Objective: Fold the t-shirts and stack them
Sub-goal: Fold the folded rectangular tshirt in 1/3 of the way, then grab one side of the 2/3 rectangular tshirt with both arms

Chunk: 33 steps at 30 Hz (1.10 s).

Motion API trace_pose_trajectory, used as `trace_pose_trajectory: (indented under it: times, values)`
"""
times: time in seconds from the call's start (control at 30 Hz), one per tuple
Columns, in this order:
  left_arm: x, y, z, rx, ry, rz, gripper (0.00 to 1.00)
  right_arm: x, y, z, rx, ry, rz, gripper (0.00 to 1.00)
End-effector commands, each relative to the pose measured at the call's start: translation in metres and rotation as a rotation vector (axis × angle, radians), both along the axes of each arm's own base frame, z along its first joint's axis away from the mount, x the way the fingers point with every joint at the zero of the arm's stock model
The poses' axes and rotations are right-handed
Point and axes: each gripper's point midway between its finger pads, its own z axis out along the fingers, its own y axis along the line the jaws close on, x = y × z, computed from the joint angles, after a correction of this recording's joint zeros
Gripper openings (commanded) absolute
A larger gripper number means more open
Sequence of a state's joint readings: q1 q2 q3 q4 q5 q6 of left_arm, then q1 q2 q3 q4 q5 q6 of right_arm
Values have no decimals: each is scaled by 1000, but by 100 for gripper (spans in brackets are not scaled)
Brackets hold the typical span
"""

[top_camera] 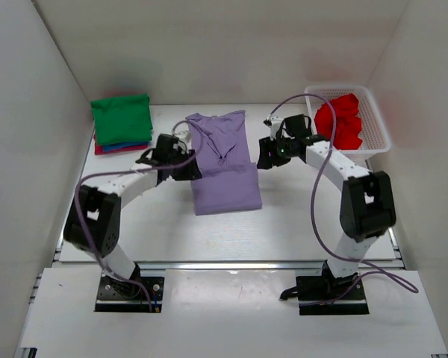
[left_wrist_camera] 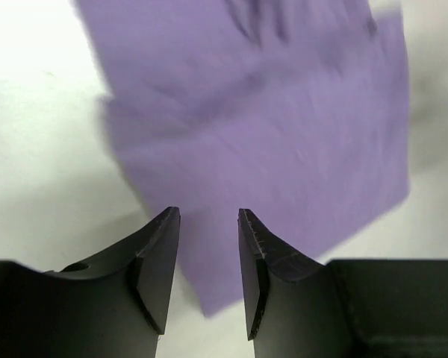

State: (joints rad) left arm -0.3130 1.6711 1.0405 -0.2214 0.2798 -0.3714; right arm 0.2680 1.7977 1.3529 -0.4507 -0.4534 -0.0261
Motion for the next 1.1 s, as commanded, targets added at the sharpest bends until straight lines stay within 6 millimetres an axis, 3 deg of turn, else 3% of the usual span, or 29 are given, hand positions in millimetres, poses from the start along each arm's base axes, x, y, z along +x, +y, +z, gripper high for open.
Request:
trace_pose_trajectory:
  times: [0.0, 0.2, 0.27, 0.43, 0.57, 0.7, 0.8, 0.97, 1.07]
  values:
    - [-45, -2, 6, 268, -133, -182, 48, -16, -5, 8, -136, -177, 73, 47]
    - [-96, -9, -6, 305, -198, -326, 49, -76, 4, -7, -188, -215, 203, 48]
    - [-104, 0, -11, 357, -214, -348, 50, -89, 11, -10, -189, -250, 258, 49]
    - [-110, 5, -15, 393, -213, -369, 50, -97, 13, -19, -203, -276, 302, 55]
    - [-110, 1, -18, 370, -227, -356, 51, -98, 17, -23, -196, -288, 316, 52]
    - [-106, 7, -31, 283, -78, -240, 50, -93, 12, -34, -144, -176, 223, 47]
    - [-118, -2, -41, 200, 35, -182, 51, -95, 9, -40, -81, -54, 125, 44]
    - [-135, -19, -47, -11, 135, -40, 50, -116, 23, -38, 58, 67, 81, 43]
    - [-142, -18, -53, -41, 162, 19, 50, -118, 25, -38, 100, 138, 14, 43]
